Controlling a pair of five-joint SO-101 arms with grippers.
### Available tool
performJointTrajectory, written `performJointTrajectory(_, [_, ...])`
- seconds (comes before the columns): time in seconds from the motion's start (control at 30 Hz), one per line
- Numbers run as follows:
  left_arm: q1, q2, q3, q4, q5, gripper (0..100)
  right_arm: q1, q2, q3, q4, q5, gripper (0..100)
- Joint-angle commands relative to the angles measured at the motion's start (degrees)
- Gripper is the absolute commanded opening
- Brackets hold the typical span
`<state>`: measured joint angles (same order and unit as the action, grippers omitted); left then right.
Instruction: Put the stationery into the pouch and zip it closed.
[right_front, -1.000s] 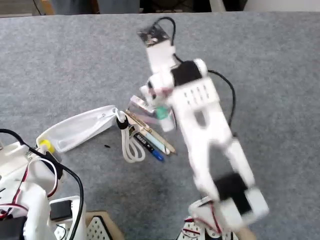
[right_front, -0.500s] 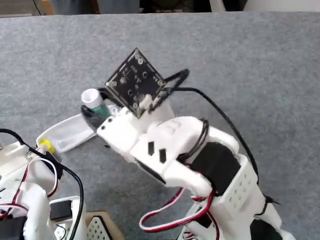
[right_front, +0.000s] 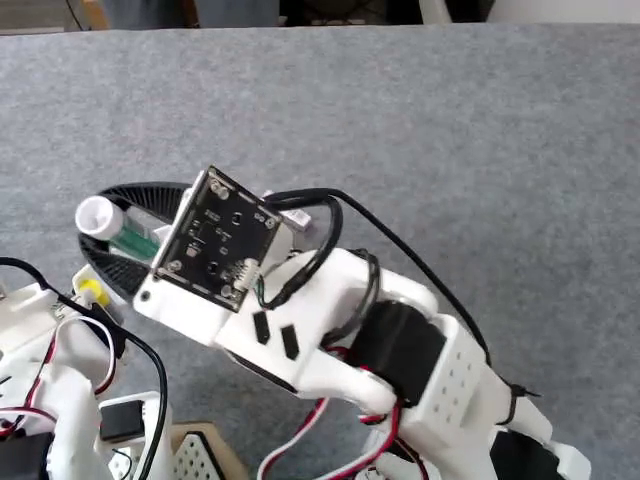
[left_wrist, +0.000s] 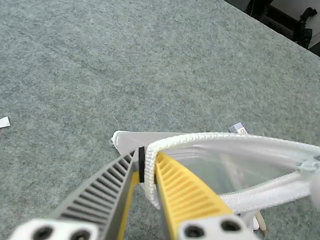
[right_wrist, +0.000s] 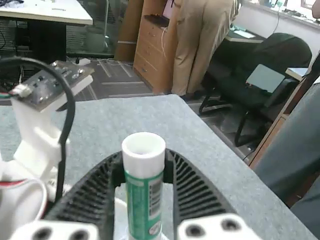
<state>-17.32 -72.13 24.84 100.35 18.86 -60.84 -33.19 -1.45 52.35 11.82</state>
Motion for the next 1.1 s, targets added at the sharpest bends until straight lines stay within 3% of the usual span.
performJointTrajectory(0.0, [0.75, 0.53, 1.98, 0.88, 0.35, 3, 0.97, 0.22, 2.51, -4.13, 0.09, 1.2])
performJointTrajectory(0.27, [0.31, 0.53, 1.98, 0.88, 0.35, 3, 4.31, 0.13, 8.48, -5.19, -9.49, 1.2])
performJointTrajectory(0.7, [0.31, 0.44, 1.98, 0.88, 0.35, 3, 5.01, 0.31, 11.30, -5.63, -9.58, 1.4])
performJointTrajectory(1.07, [0.31, 0.44, 1.98, 0.88, 0.26, 3, 5.01, 0.48, 11.12, -5.63, -9.49, 23.7])
